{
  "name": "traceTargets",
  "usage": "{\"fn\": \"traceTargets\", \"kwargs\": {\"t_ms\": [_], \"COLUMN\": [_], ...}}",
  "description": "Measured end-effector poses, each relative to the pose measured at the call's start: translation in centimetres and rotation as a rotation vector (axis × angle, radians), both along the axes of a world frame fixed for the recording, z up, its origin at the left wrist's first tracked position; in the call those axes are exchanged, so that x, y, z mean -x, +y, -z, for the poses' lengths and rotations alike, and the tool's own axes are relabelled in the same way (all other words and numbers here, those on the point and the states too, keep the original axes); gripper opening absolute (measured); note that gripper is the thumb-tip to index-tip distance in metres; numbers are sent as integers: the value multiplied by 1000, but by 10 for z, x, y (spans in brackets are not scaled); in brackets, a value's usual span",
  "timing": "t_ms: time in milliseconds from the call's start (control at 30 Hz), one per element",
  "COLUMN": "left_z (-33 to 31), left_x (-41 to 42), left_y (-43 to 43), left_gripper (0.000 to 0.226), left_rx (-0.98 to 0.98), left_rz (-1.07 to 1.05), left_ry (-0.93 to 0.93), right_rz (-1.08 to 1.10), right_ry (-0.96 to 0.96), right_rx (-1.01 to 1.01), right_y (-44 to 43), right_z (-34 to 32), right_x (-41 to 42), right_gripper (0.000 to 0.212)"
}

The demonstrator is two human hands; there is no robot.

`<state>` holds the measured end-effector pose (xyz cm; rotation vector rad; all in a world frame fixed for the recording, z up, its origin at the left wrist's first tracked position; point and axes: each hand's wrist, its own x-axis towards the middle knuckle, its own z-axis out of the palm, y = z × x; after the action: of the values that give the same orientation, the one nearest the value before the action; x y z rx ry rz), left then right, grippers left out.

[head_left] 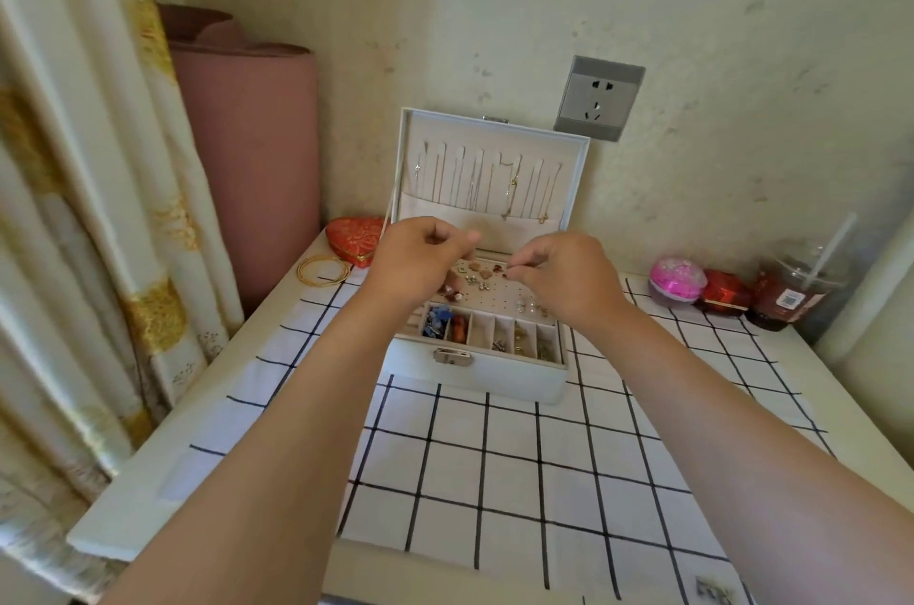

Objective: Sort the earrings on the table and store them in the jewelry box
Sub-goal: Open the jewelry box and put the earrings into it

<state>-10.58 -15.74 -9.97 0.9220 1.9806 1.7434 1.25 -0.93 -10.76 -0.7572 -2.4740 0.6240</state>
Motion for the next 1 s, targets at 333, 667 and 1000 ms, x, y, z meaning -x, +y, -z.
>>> {"fn": "traceTargets", "kwargs": {"t_ms": [333,667,1000], "left_z": [2,3,-1], "left_x": [9,5,-8], "left_y": [9,11,14], "left_gripper": [21,20,17], "left_rx": [70,54,7], "left_rz": [6,39,-2], "left_ry": [35,-68,-173], "right_rz": [8,-85,-267], "right_ry": [-176,-230,84], "right_rx": [-337,-361,273], "right_y": [-1,-1,-7], "right_z": [5,6,-38], "right_x": [16,18,6], "right_gripper": [8,18,11]}}
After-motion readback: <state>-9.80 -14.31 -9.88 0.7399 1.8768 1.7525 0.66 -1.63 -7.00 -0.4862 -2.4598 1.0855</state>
